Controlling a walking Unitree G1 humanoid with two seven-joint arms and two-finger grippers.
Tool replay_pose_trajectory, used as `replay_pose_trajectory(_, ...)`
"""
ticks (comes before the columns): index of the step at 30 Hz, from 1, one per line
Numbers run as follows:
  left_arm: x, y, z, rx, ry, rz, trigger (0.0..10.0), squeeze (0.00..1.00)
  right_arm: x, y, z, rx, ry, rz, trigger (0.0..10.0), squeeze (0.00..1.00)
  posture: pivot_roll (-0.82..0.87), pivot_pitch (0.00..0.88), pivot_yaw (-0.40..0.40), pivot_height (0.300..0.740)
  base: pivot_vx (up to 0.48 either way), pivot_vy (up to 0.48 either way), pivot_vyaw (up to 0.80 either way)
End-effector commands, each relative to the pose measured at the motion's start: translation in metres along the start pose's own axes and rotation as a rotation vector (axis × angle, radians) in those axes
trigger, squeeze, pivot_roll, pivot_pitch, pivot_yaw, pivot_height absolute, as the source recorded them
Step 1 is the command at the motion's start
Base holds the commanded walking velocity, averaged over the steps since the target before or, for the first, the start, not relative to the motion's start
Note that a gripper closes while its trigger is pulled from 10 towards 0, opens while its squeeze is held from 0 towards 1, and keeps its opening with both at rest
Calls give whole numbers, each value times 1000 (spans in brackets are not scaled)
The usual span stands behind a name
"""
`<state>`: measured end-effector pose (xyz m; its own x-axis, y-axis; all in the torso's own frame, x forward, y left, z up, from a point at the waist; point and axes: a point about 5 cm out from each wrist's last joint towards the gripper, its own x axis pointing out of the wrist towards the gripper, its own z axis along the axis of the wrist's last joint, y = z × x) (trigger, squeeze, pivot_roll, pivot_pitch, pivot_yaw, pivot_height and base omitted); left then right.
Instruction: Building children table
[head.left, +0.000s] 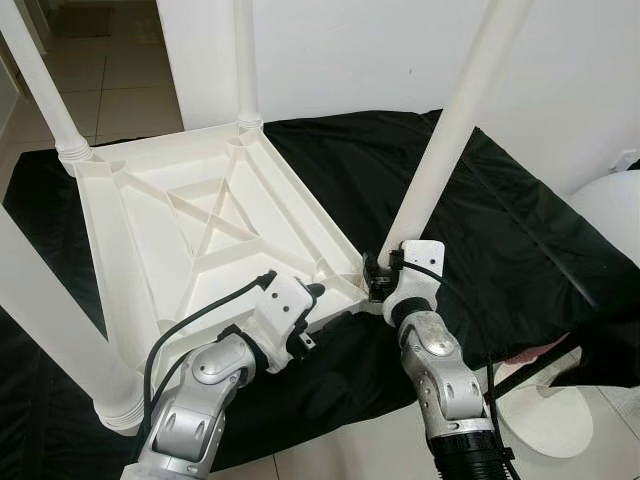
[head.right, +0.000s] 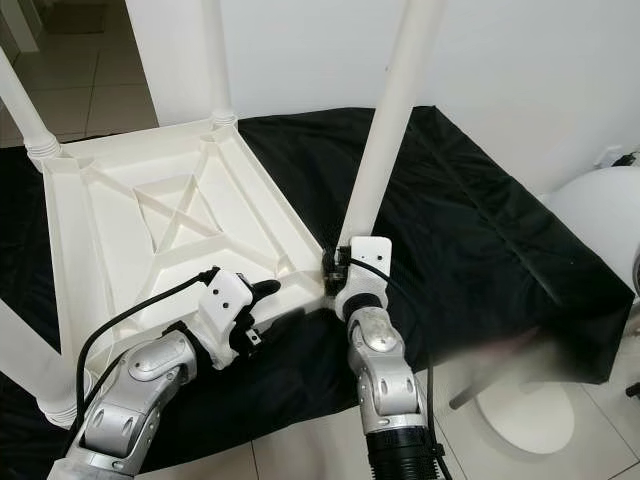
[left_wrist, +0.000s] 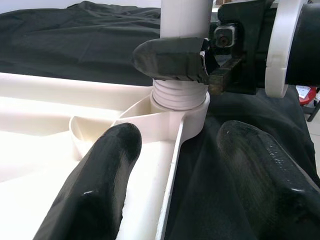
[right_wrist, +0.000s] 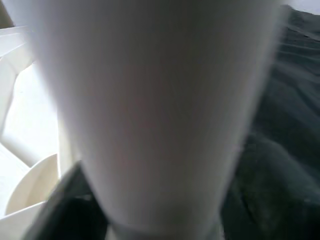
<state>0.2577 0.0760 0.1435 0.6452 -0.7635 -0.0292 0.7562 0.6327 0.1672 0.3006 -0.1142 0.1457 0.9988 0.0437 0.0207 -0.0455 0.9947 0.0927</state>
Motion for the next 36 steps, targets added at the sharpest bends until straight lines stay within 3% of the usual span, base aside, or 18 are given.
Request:
replay_pose_trajectory(1,0,1,-5,-1,18,68,10000,0,-5,-2,-2,38,2,-7,10000,1000,-27,31,-53,740,0,0,0)
replay_pose_trajectory(5,0,0,-5,-4,18,68,10000,0,-4,-8,1,27,-18,57,10000,1000,-25,30,-57,740,0,0,0)
replay_pose_trajectory(6,-1,0,-5,-4,19,67,10000,0,-3,-11,0,21,-13,83,10000,820,-26,31,-58,740,0,0,0)
replay_pose_trajectory(7,-1,0,-5,-4,19,67,10000,0,-3,-11,0,21,-13,83,10000,820,-26,31,-58,740,0,0,0)
replay_pose_trajectory(8,-1,0,-5,-4,21,68,10000,0,-3,-13,-1,13,-5,123,10000,0,-26,31,-58,740,0,0,0)
replay_pose_trajectory(16,0,2,-5,0,20,70,10000,0,6,-32,-4,-94,22,375,10000,0,-29,30,-52,740,0,0,0)
replay_pose_trajectory(20,0,2,-5,1,20,70,10000,0,9,-35,-2,-107,17,394,10000,0,-29,30,-49,740,0,0,0)
replay_pose_trajectory(22,1,3,-4,2,19,68,10000,0,17,-38,2,-155,7,474,10000,0,-30,30,-45,740,0,0,0)
replay_pose_trajectory(29,2,4,-3,5,14,69,10000,0,29,-30,7,-237,18,675,10000,0,-30,35,-40,740,0,0,0)
replay_pose_trajectory(30,2,4,-2,7,14,72,10000,0,32,-29,7,-254,25,695,7373,0,-27,39,-40,740,0,0,0)
replay_pose_trajectory(32,2,5,-2,8,14,74,10000,0,33,-28,7,-264,29,702,7373,0,-27,39,-40,740,0,0,0)
replay_pose_trajectory(34,1,6,-2,8,14,84,10000,0,36,-28,6,-281,37,726,118,0,-13,43,-48,740,0,0,0)
replay_pose_trajectory(36,1,7,-2,8,14,90,10000,0,36,-28,4,-279,41,744,0,0,-13,43,-48,740,0,0,0)
